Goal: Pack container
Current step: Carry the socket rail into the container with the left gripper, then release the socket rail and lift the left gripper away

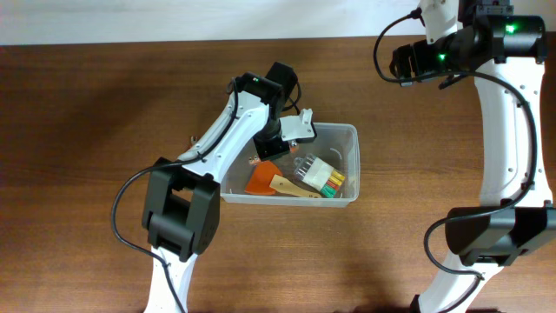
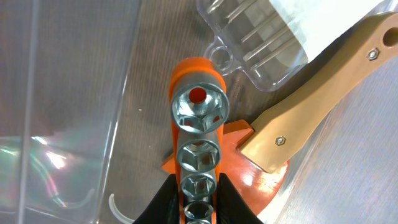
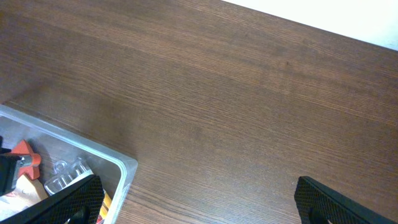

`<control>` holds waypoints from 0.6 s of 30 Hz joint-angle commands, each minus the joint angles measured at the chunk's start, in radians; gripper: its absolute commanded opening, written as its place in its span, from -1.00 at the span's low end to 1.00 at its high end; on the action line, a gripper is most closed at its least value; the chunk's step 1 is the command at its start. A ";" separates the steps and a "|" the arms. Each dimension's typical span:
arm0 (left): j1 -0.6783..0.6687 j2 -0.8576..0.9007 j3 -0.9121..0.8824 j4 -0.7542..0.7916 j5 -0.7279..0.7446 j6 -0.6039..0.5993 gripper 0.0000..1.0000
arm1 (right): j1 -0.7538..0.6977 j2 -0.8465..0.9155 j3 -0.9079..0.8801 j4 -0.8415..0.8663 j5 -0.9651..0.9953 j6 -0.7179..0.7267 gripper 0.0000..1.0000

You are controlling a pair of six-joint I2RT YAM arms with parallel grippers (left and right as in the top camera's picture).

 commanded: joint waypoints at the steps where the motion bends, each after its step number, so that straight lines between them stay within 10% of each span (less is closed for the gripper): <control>1: 0.002 -0.002 0.006 -0.005 0.029 0.019 -0.45 | -0.005 -0.004 0.003 0.004 0.010 0.011 0.97; 7: 0.001 -0.005 0.008 -0.008 0.029 0.019 0.45 | -0.005 -0.004 0.003 0.004 0.010 0.011 0.97; 18: 0.058 -0.086 0.333 -0.145 -0.077 -0.240 0.99 | -0.051 -0.004 0.003 0.002 0.009 0.012 0.97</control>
